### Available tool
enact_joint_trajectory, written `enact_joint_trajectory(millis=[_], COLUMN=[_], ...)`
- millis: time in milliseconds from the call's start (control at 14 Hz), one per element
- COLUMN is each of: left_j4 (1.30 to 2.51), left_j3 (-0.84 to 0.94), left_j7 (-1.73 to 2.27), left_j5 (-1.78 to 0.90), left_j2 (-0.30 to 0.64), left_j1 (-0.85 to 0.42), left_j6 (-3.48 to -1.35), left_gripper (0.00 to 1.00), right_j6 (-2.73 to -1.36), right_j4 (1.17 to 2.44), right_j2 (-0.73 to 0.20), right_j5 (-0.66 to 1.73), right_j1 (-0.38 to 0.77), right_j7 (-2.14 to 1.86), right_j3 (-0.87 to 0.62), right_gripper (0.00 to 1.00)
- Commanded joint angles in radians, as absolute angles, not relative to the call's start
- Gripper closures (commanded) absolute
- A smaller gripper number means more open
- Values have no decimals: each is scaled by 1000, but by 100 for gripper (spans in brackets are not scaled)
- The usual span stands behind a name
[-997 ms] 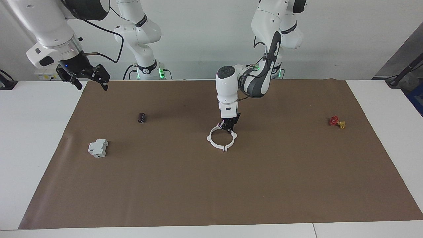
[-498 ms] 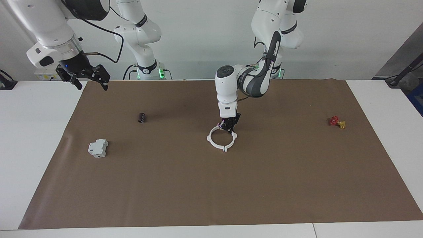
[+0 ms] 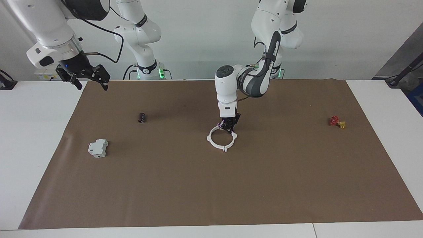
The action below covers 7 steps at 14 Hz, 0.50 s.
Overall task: Assemble drain pipe with both arms
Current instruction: 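Press the held half-ring down onto the placed half with the left gripper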
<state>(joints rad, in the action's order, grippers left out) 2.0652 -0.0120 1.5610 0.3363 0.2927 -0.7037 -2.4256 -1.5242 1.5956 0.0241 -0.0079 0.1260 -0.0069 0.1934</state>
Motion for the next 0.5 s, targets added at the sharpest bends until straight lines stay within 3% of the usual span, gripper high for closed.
enact_joint_trajectory(millis=[0,71,142,214,285,427], left_j4=[2051,2052,2052,2052,2052,2052], left_j3=[-23,-23,-21,-23,-23,-23], left_j7=[1585,1585,1585,1583,1583,1582], left_j5=[370,370,370,370,370,370], left_j2=[314,314,314,314,314,314], left_j1=[-716,-716,-716,-715,-715,-715], left_j6=[-2436,-2437,-2439,-2441,-2444,-2444], left_gripper=[94,92,78,33,5,0], right_j6=[-1545,-1545,-1545,-1545,-1545,-1545], right_j4=[1626,1626,1626,1626,1626,1626], right_j2=[49,49,49,49,49,49], right_j5=[9,9,9,9,9,9], right_j1=[118,118,118,118,118,118], right_j7=[-2,-2,-2,-2,-2,-2], right_j3=[190,190,189,189,189,189], right_gripper=[0,0,0,0,0,0])
